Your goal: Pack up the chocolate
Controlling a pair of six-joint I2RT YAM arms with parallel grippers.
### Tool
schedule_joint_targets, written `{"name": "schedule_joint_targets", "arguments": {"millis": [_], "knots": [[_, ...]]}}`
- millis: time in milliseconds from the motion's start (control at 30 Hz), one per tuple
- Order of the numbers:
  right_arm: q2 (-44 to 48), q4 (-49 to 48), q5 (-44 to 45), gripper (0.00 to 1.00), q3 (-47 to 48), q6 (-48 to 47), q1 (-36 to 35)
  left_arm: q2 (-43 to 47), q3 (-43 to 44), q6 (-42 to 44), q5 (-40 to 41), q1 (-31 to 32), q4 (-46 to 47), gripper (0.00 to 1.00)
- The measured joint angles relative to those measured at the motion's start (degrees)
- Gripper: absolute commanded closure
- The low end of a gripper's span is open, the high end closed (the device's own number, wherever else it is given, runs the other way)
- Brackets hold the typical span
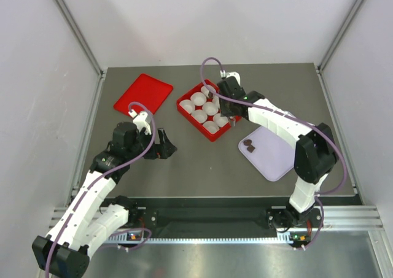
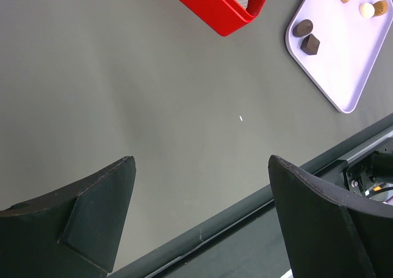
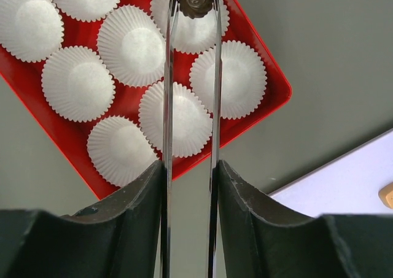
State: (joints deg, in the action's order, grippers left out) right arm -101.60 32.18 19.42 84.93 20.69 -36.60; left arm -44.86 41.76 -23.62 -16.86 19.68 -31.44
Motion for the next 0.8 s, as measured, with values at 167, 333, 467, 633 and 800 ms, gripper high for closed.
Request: {"name": "schedule_joint_targets", "arguments": {"millis": [167, 333, 467, 633, 800], "knots": [[-0.15, -0.04, 0.02, 0.56, 0.0, 0.04, 0.0, 0.0, 0.0, 0.0, 0.0, 0.0, 0.0, 0.06], [-0.17, -0.04, 0.02, 0.55, 0.0, 0.0, -0.04, 0.0, 0.0, 0.0, 0.0, 0.0, 0.0, 0.06], [-0.15, 0.39, 0.02, 0.56, 0.55, -0.13, -0.04, 0.0, 0.0, 0.0, 0.0, 0.0, 0.0, 0.06], [1.68, 1.81, 0.31, 0.56, 1.44, -0.57, -0.04, 0.0, 0.0, 0.0, 0.0, 0.0, 0.0, 0.06], [11.58, 4.92, 0.76, 0.56, -0.66, -0.57, -0.07, 0.0, 0.0, 0.0, 0.0, 0.0, 0.0, 0.06]]}}
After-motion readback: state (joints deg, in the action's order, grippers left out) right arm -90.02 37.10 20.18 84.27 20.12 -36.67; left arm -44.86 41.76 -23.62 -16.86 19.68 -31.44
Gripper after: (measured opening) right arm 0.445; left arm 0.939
